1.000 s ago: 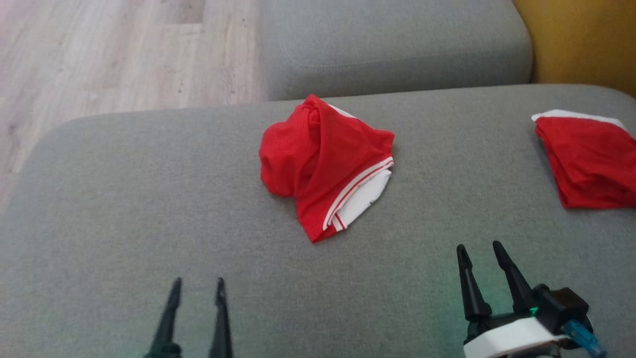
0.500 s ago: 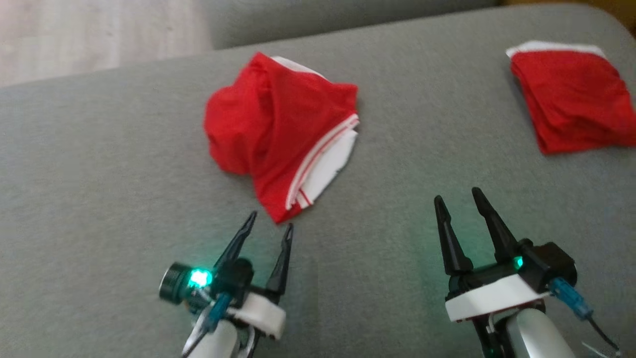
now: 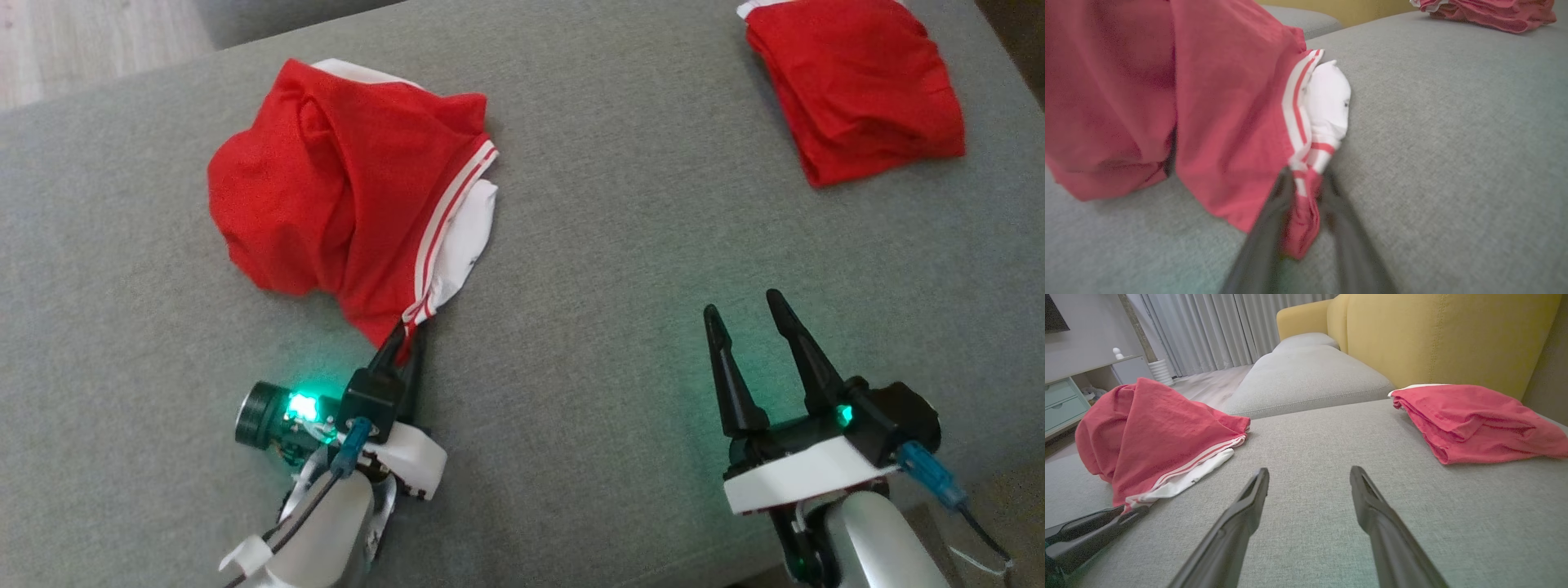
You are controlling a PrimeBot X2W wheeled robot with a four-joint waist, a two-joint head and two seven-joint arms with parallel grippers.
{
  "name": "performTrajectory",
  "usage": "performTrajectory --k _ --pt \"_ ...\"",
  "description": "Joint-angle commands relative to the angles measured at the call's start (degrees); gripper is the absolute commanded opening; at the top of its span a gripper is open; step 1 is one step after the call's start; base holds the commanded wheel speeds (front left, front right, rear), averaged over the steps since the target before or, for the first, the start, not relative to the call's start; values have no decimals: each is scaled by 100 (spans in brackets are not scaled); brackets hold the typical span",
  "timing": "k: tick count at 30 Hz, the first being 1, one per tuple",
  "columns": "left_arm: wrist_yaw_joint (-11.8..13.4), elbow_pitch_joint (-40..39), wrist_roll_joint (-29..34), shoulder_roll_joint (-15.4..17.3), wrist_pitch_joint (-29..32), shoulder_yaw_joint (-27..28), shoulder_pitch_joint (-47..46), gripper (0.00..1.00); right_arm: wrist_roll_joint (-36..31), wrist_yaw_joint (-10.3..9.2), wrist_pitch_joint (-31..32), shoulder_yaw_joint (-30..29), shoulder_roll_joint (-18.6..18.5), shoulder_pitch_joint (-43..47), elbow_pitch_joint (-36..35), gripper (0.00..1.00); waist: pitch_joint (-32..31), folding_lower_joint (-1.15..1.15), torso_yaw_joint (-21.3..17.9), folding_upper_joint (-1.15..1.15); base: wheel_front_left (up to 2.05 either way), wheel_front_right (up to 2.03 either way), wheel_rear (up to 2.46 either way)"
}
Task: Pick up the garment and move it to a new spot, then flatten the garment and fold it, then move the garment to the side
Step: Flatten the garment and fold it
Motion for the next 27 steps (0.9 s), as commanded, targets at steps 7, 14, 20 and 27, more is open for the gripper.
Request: performTrajectory --k 7,14,20,27 --pt "-474 -1141 168 86 20 -74 -595 0 177 -5 -22 215 -17 -82 -151 100 -240 0 -149 0 0 0 0" --pt "-973 -1639 19 159 45 -44 -2300 0 404 -5 -22 404 -17 -12 -127 100 -529 0 -312 0 0 0 0" --pt "-1078 -1676 -142 335 341 42 -4032 0 490 -5 -22 503 -17 103 -109 100 -716 0 -367 0 0 0 0" --pt "-1043 -1670 -494 545 723 508 -5181 0 471 -5 -22 408 -17 282 -90 100 -956 0 -68 0 0 0 0"
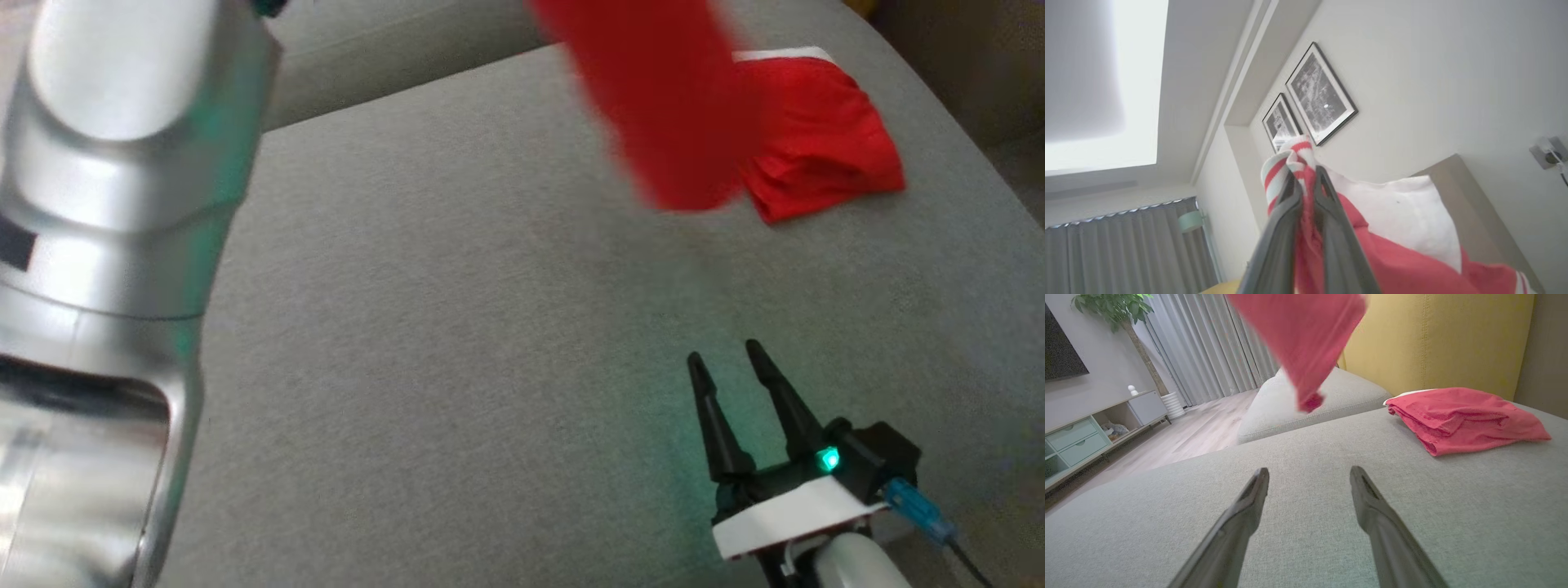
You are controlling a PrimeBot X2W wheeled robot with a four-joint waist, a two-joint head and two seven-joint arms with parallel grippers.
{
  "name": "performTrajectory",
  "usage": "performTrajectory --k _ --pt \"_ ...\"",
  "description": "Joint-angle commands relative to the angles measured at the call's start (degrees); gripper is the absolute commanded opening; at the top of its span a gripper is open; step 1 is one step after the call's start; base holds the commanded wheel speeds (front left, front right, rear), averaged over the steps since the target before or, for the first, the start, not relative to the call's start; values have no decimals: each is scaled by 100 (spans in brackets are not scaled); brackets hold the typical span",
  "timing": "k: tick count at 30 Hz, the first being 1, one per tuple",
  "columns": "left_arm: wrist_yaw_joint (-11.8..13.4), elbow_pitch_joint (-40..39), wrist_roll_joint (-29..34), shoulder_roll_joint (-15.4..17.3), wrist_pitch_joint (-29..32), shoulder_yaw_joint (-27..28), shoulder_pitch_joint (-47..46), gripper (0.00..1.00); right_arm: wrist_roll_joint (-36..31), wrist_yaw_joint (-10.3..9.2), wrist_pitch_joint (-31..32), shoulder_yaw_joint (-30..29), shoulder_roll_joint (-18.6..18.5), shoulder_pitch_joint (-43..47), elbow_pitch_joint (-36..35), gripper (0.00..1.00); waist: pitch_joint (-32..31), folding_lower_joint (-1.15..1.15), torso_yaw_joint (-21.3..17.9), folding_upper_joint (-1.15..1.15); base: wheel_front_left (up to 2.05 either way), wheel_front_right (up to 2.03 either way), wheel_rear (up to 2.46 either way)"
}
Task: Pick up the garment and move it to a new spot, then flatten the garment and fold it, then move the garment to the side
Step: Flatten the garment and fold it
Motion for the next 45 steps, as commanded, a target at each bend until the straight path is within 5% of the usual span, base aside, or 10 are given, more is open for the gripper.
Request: performTrajectory --k 1,11,12,14,21,26,35,45 --pt "35 -79 -63 305 93 182 103 0 -5 -5 -23 76 -16 -121 -179 100 -76 1 158 0 0 0 0" --pt "258 -458 -1128 780 461 608 4078 0 -275 -5 -23 -173 -16 -3 -159 100 31 1 849 0 0 0 0" --pt "312 -428 -1223 793 381 666 4511 18 -307 -5 -23 -178 -16 -5 -140 100 57 1 899 0 0 0 0" --pt "464 -321 -1383 781 153 819 5211 100 -368 -5 -23 -182 -16 -12 -91 100 104 1 982 0 0 0 0" --pt "855 -379 -1395 670 -599 1086 6479 100 -439 -5 -23 -240 -16 -4 -51 100 145 1 1214 0 0 0 0" --pt "1080 -1157 -461 850 -687 910 6735 100 -443 -5 -23 -233 -16 -13 -32 100 189 1 1362 0 0 0 0" --pt "940 -1220 981 944 -690 -124 6417 100 -452 -5 -23 -178 -16 -142 9 100 296 1 1411 0 0 0 0" --pt "741 351 1166 507 -691 -501 5195 100 -444 -5 -23 -70 -16 -364 7 100 659 1 1109 0 0 0 0"
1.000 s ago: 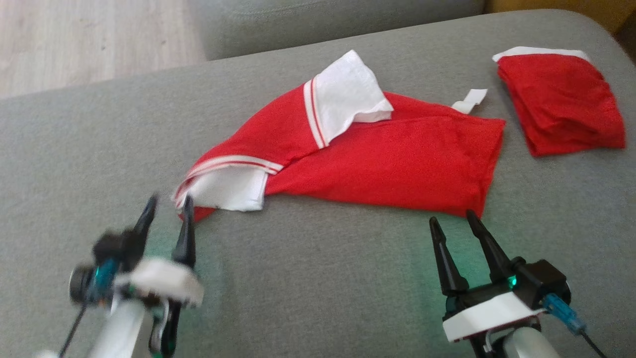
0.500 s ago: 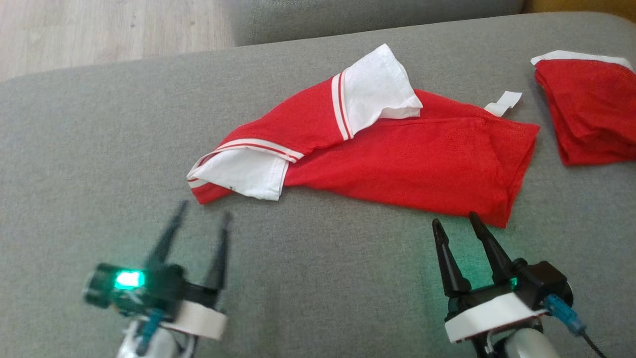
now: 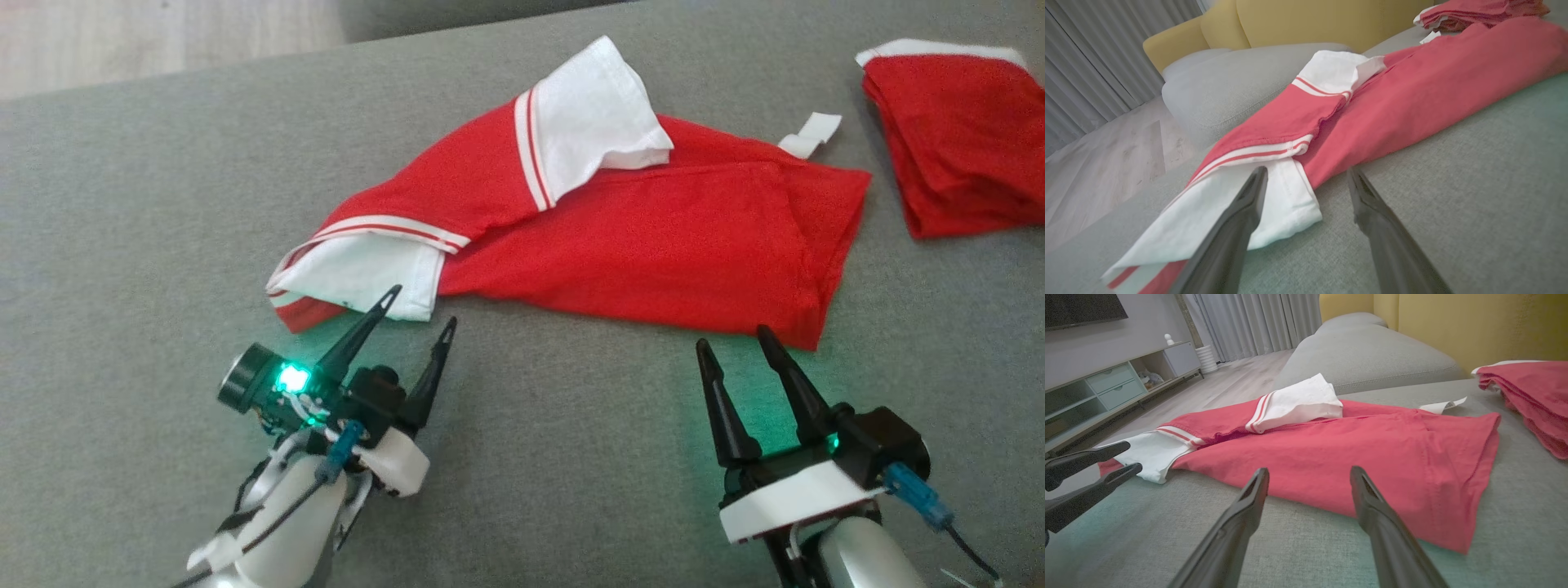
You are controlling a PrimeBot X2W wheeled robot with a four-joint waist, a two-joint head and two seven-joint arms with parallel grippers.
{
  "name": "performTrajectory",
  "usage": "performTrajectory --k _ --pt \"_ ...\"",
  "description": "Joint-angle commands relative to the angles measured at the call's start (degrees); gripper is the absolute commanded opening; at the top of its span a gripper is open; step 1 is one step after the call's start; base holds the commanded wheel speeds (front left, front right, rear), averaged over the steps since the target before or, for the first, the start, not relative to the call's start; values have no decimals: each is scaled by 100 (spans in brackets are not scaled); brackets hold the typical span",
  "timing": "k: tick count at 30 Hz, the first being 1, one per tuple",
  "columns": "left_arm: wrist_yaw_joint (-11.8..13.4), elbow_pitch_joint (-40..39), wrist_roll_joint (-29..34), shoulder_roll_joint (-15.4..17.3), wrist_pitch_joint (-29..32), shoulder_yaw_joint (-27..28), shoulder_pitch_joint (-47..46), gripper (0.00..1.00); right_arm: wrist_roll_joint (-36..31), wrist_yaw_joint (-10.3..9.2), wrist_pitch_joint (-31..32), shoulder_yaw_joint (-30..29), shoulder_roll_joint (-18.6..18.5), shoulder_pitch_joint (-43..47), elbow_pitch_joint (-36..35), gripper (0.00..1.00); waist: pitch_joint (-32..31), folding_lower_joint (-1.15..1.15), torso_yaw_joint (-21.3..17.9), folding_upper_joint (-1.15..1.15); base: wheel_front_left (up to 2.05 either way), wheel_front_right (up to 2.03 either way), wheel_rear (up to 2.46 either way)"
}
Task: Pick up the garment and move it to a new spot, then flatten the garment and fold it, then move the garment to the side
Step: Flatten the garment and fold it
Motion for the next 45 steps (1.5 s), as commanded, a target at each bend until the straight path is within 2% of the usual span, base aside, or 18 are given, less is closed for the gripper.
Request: performTrajectory --k 1,9,10,12,13,14,15,16,17,21,24,27,31,32,35,40,45 --pt "-7 25 -17 60 -43 183 -206 100 -19 -5 -22 137 -16 -194 -163 100 95 -1 -104 0 0 0 0" --pt "-102 1026 -337 -101 109 329 -555 100 18 -5 -22 82 -16 -253 -192 100 229 -1 -263 0 0 0 0" --pt "-124 1091 -374 -119 96 340 -583 94 22 -5 -22 78 -16 -256 -198 100 239 -1 -264 0 0 0 0" --pt "-172 1249 -446 -155 55 346 -669 94 28 -5 -22 72 -16 -270 -217 100 276 -1 -251 0 0 0 0" --pt "-180 1301 -459 -166 46 342 -700 89 26 -5 -22 75 -16 -273 -221 100 284 -1 -243 0 0 0 0" --pt "-197 1356 -478 -180 39 339 -728 73 22 -5 -22 83 -16 -276 -221 100 289 -1 -235 0 0 0 0" --pt "-218 1418 -506 -195 36 341 -756 33 19 -5 -22 87 -16 -279 -221 100 293 -1 -230 0 0 0 0" --pt "-233 1470 -527 -210 32 339 -782 13 17 -5 -22 86 -16 -281 -221 100 293 -1 -225 0 0 0 0" --pt "-243 1510 -563 -230 26 351 -801 0 14 -5 -22 85 -16 -280 -221 100 291 -1 -220 0 0 0 0" --pt "-287 1580 -661 -277 2 354 -808 0 -6 -5 -22 64 -16 -267 -203 100 239 -1 -206 0 0 0 0" --pt "-226 1305 -692 -241 -29 389 -757 0 -2 -5 -22 45 -16 -238 -202 100 154 -1 -199 0 0 0 0" --pt "-132 658 -716 -114 -39 471 -611 0 3 -5 -22 13 -16 -202 -233 100 66 -1 -177 0 0 0 0" --pt "3 -510 -706 246 -42 647 -292 0 -26 -5 -22 -23 -16 -162 -310 100 -30 -1 -138 0 0 0 0" --pt "3 -510 -706 246 -42 647 -292 0 -26 -5 -22 -23 -16 -162 -310 100 -30 -1 -138 0 0 0 0" --pt "93 -1329 -727 562 -42 836 -54 0 -58 -5 -22 -58 -41 -189 -369 100 -72 -1 -120 0 0 0 0" --pt "264 -2480 -749 1038 65 1162 263 0 148 -5 -22 -88 -345 -491 -223 100 -67 -1 -78 0 0 0 0" --pt "388 -3262 -820 1321 336 1430 446 0 495 -5 140 -38 -883 -1291 612 100 17 -1 0 0 0 0 0"
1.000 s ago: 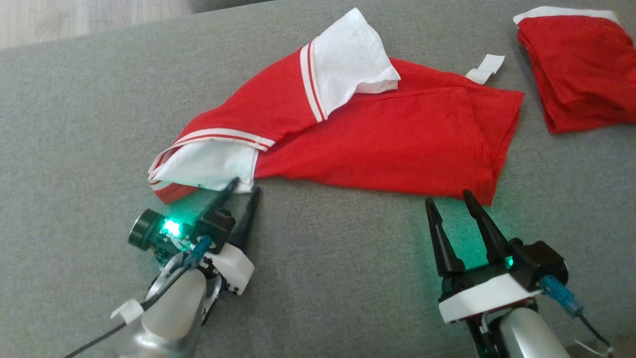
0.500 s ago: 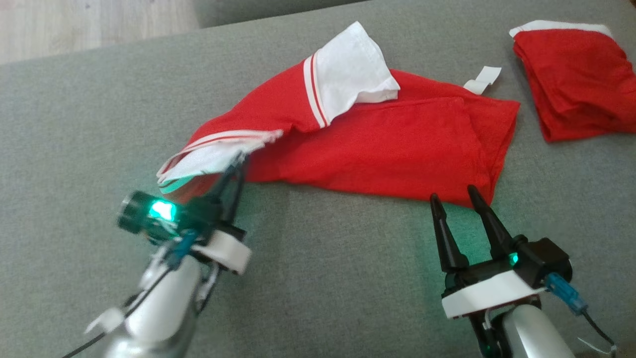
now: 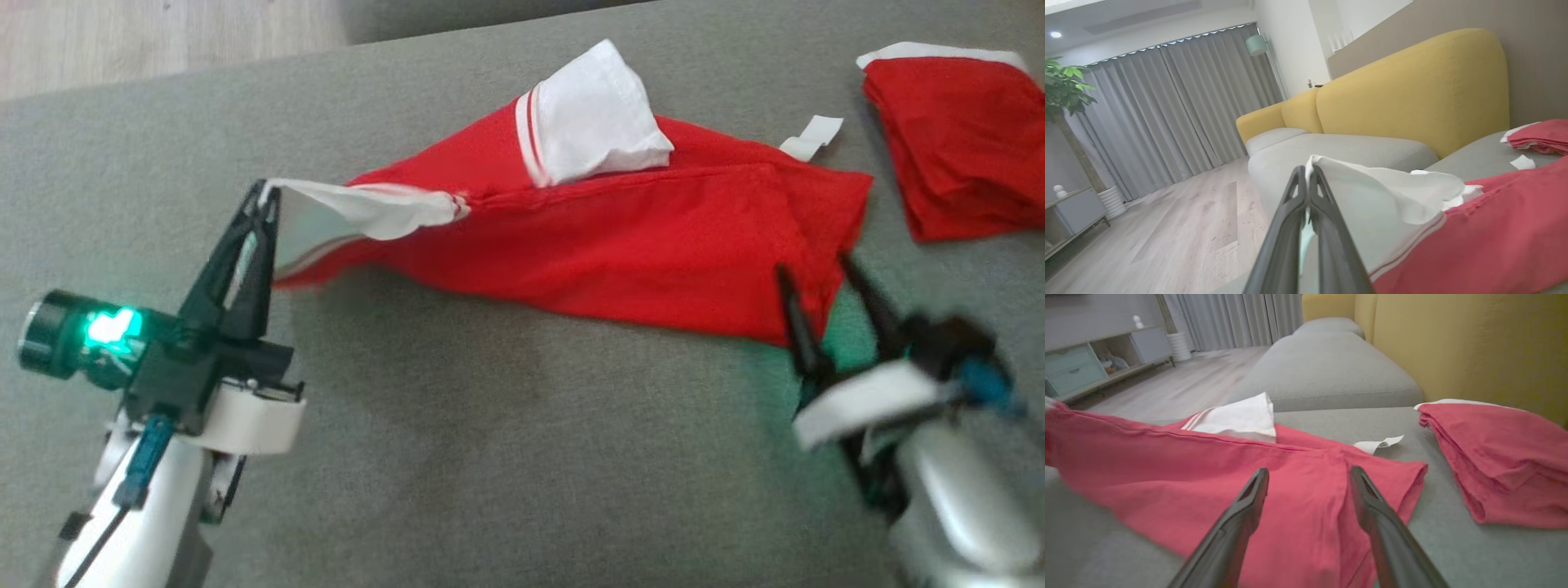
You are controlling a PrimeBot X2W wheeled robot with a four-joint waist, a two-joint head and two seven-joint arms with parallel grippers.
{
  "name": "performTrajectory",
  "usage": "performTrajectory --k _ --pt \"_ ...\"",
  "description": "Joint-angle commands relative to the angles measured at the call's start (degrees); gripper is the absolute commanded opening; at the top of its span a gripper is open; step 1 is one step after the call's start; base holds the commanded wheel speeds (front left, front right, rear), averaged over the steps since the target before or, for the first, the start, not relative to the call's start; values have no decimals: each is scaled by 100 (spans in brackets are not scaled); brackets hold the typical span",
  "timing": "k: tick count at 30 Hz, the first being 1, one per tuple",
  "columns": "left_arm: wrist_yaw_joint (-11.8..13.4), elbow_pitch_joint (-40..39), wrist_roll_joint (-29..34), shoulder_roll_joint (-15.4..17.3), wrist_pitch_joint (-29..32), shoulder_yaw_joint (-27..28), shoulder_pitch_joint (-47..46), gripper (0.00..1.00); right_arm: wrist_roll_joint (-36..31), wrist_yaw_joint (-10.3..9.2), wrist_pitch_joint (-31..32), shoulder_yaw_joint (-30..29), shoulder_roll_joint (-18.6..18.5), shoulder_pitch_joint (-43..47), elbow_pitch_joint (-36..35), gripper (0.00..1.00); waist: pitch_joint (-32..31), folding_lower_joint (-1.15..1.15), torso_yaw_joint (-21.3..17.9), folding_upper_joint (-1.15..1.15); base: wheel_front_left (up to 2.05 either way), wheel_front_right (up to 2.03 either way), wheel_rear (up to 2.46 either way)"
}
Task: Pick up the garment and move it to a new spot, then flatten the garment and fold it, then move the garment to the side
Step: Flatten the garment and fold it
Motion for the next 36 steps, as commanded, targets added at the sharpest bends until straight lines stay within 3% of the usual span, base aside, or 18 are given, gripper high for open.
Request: performTrajectory --k 1,9,17,28,30,31,33,34,36 --pt "92 -327 -58 224 53 305 -103 0 112 -5 195 184 -206 -458 9 100 42 0 47 0 0 0 0" --pt "161 -753 -112 282 216 344 -34 0 1165 -5 1277 894 -881 -1636 927 100 214 0 303 0 0 0 0" --pt "133 -770 -108 287 254 250 -139 0 1848 -5 1716 1679 -1301 -2413 1499 100 391 0 408 0 0 0 0" --pt "153 -748 -99 289 228 184 -298 0 1884 -5 1860 2490 -1252 -3372 2468 100 687 0 489 0 0 0 0" --pt "157 -743 -98 293 226 173 -318 0 1875 -5 1851 2624 -1224 -3497 2618 91 715 0 501 0 0 0 0" --pt "157 -743 -98 293 226 173 -318 0 1875 -5 1851 2624 -1224 -3497 2618 91 715 0 501 0 0 0 0" --pt "158 -734 -100 301 228 164 -330 0 1914 -5 1826 2713 -1182 -3592 2756 71 733 0 514 0 0 0 0" --pt "159 -729 -105 306 228 163 -336 0 1934 -5 1810 2758 -1164 -3632 2814 53 740 0 519 0 0 0 0" --pt "163 -720 -114 315 227 163 -345 0 1967 -5 1778 2859 -1136 -3701 2907 40 745 0 526 0 0 0 0"
